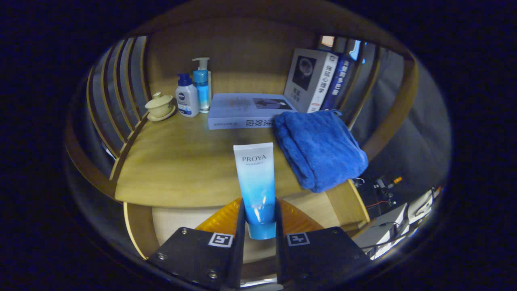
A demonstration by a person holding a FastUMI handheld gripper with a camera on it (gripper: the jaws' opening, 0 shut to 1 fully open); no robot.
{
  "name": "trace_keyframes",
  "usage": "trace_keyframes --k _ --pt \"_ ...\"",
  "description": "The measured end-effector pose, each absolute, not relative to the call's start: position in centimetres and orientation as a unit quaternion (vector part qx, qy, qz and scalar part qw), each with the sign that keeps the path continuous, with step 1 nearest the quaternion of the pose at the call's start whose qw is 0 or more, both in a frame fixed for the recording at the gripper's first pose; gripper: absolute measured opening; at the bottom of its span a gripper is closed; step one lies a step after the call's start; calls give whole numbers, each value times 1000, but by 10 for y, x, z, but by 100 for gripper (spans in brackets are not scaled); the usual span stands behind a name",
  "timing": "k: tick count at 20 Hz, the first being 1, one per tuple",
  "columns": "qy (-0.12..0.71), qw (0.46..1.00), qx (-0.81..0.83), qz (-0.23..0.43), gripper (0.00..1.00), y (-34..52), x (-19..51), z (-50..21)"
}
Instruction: Pull open the drawer, take out the items inside it, and place them on the countertop above the cabinet.
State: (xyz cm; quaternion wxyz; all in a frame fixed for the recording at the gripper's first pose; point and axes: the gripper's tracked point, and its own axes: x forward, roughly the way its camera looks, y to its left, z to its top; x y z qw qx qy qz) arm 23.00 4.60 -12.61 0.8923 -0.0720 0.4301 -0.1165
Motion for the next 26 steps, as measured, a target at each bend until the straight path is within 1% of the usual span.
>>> trace_keyframes --k 4,9,12,13,14,15,18,22,24,26 --pt "436 895 -45 -81 34 57 261 -148" --pt "416 906 -38 -64 34 62 266 -146" --pt "397 915 -37 -55 43 63 269 -143" --pt "390 919 -36 -52 43 64 269 -143" --pt "379 924 -33 -45 47 67 268 -138" --pt "361 931 -31 -34 55 71 266 -129" --pt "279 960 -29 -7 55 78 264 -98" --pt "179 983 -30 21 55 81 244 -69" --pt "148 988 -31 17 55 73 237 -65" --pt "138 990 -26 28 55 73 231 -71"
